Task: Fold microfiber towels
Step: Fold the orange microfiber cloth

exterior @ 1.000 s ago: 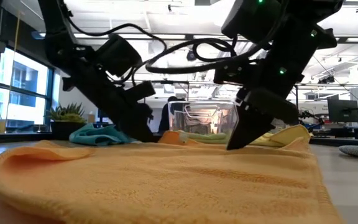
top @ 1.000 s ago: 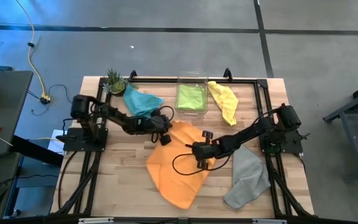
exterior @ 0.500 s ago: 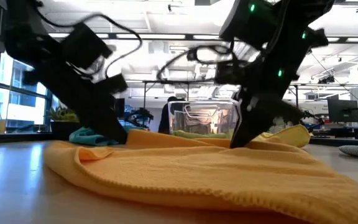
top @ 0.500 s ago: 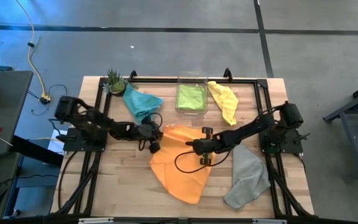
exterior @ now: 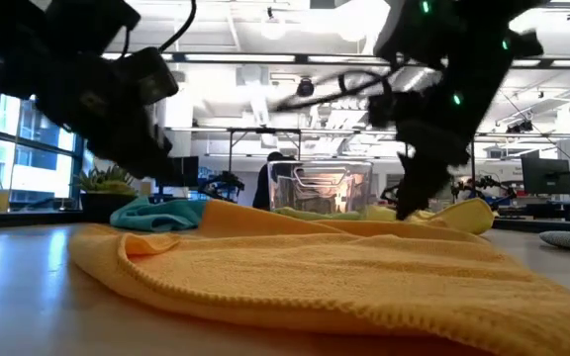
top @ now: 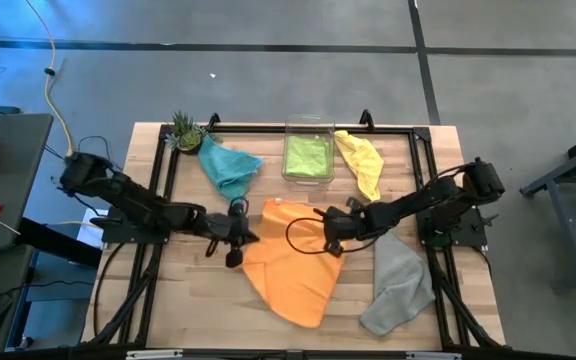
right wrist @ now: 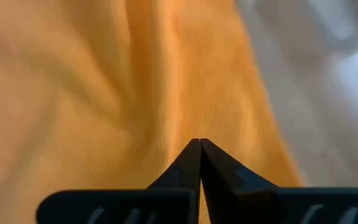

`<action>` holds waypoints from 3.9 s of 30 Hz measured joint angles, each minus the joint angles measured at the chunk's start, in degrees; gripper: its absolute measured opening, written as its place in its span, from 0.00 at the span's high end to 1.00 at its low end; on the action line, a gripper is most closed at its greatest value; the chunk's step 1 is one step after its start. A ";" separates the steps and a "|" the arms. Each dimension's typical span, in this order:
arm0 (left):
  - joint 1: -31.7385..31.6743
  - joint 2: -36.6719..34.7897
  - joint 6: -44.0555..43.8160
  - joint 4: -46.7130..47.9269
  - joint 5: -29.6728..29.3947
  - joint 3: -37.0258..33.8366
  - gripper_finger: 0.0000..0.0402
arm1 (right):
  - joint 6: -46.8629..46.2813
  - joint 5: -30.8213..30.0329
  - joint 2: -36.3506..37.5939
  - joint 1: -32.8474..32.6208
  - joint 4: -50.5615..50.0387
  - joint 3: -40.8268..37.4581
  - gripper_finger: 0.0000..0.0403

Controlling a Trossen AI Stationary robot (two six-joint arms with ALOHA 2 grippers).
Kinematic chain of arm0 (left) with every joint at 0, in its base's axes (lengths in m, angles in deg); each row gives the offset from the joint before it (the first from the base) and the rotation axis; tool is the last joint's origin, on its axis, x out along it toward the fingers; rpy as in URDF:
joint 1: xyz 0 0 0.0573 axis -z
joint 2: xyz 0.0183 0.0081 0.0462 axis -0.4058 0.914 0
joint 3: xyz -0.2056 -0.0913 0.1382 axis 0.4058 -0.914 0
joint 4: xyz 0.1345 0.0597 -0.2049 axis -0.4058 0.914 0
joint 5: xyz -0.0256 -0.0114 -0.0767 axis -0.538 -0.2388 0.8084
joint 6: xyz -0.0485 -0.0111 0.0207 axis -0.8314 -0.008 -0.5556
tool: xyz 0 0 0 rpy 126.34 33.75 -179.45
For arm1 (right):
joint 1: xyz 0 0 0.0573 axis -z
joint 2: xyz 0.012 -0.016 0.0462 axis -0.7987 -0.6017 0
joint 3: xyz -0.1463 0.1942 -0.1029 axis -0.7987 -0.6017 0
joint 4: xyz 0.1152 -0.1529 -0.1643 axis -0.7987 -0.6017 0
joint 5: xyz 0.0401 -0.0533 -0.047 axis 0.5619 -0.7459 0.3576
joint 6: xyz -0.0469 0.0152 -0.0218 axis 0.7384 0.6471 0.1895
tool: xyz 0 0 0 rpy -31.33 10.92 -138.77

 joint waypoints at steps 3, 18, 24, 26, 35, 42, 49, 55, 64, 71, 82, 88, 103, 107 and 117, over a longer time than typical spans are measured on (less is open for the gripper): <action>3.17 2.75 -1.19 -2.17 0.41 -0.02 1.00 | -1.03 2.09 -0.04 1.84 4.83 -4.06 1.00; 13.38 17.90 -9.11 -7.63 -2.48 4.51 1.00 | 10.93 1.97 -0.02 11.85 10.77 -6.72 1.00; 17.03 20.71 -10.77 -9.82 -0.22 7.67 1.00 | 12.72 3.40 0.88 11.43 10.77 -6.02 1.00; 18.14 20.95 -11.17 -9.41 0.64 8.89 1.00 | 12.50 3.20 1.88 10.05 11.09 -5.98 1.00; 19.55 17.85 -10.97 -8.04 1.29 10.66 1.00 | 13.91 2.54 3.45 4.26 14.68 -6.37 1.00; 18.78 10.23 -6.28 -2.23 1.05 10.60 1.00 | 14.87 2.78 3.48 -1.54 21.65 -6.37 1.00; 18.41 6.22 -6.00 0.88 2.95 10.60 0.95 | 12.07 2.49 3.54 -8.74 27.14 -5.96 1.00; 18.50 10.34 -5.25 4.14 5.20 12.98 0.80 | 10.69 -0.72 3.54 -15.47 25.57 -2.27 0.97; 18.34 18.20 -5.22 15.44 2.77 22.64 0.59 | 8.81 -6.40 3.51 -19.61 22.35 0.53 0.79; 17.60 19.77 -8.46 17.30 3.38 24.15 0.54 | 8.87 -6.40 3.50 -20.24 19.31 0.57 0.76; 17.67 21.69 -10.53 17.37 6.74 24.11 0.72 | 9.33 -5.74 3.48 -20.42 16.82 0.56 0.76; 17.67 21.47 -8.53 17.10 7.15 24.10 0.85 | 10.31 -4.87 3.48 -20.40 16.04 0.56 0.76; 20.90 16.16 -14.77 17.11 -4.08 24.09 0.99 | 4.30 -7.62 3.45 -27.71 14.40 0.54 0.55; 21.59 15.88 -21.23 16.56 -10.71 24.09 1.00 | 1.40 -11.22 2.95 -30.80 15.01 0.54 0.48; 23.51 15.05 -33.05 16.01 -25.95 24.04 1.00 | -1.85 -13.46 -7.61 -34.06 13.02 8.28 0.46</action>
